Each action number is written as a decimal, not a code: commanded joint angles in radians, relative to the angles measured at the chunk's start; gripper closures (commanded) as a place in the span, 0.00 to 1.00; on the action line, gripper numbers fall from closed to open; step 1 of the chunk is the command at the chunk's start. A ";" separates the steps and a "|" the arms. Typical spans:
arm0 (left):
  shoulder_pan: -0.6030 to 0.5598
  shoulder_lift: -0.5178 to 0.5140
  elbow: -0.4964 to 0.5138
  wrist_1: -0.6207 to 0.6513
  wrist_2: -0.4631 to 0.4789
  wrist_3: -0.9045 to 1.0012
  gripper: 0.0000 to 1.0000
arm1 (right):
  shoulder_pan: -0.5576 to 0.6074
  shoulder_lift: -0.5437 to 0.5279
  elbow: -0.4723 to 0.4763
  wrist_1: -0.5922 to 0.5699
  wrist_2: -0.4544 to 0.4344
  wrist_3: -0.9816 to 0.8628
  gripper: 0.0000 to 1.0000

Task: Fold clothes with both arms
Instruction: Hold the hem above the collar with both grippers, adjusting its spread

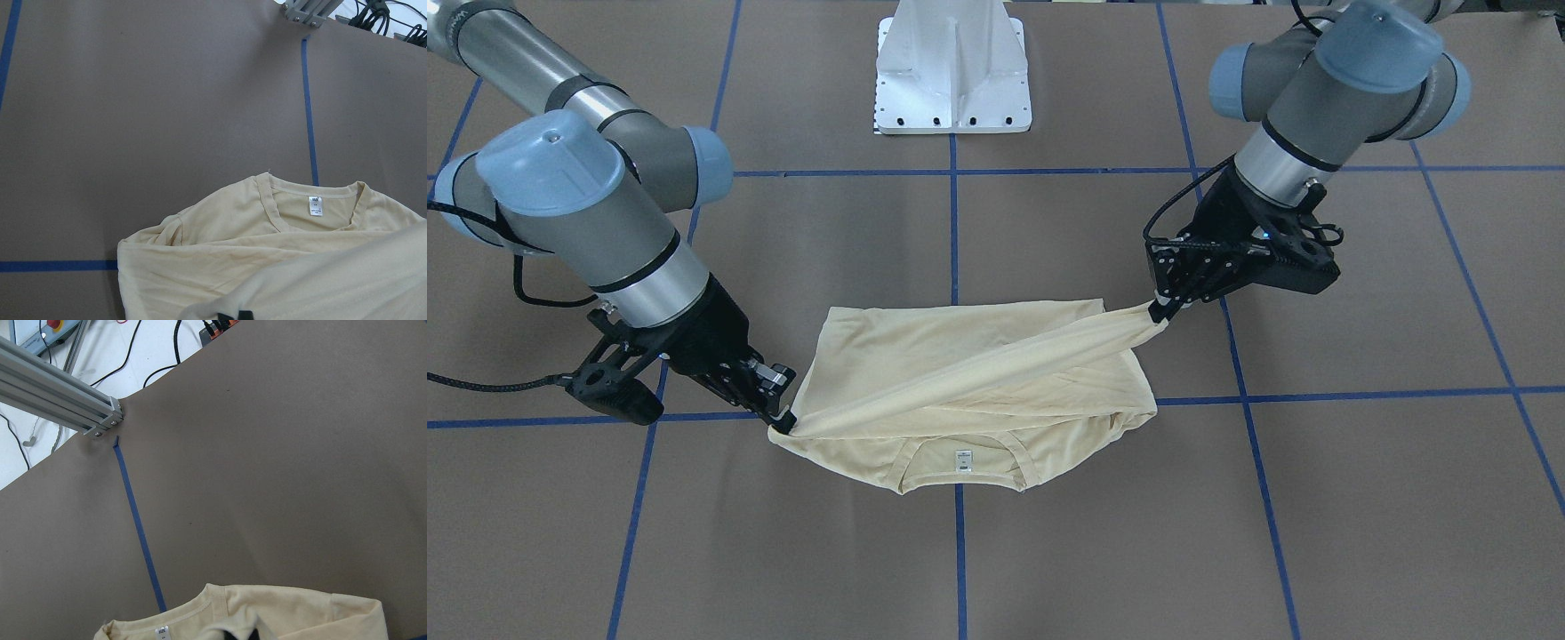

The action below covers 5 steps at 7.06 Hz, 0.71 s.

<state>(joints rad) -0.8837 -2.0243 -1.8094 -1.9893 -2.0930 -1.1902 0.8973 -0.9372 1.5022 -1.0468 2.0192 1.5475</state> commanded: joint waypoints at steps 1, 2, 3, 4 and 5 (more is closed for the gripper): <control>0.002 0.024 -0.133 0.122 -0.063 -0.002 1.00 | 0.005 -0.021 0.060 0.001 0.094 -0.003 1.00; 0.005 0.021 -0.163 0.157 -0.067 -0.006 1.00 | 0.005 -0.076 0.131 -0.002 0.171 -0.003 1.00; 0.012 0.021 -0.165 0.158 -0.068 -0.009 1.00 | 0.005 -0.144 0.212 -0.002 0.202 -0.003 1.00; 0.029 0.035 -0.171 0.159 -0.070 -0.012 1.00 | 0.005 -0.197 0.281 -0.010 0.252 0.000 1.00; 0.048 0.041 -0.188 0.164 -0.068 -0.017 1.00 | 0.006 -0.257 0.352 -0.013 0.312 0.005 1.00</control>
<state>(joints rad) -0.8566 -1.9927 -1.9800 -1.8320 -2.1609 -1.2022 0.9024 -1.1208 1.7643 -1.0548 2.2611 1.5478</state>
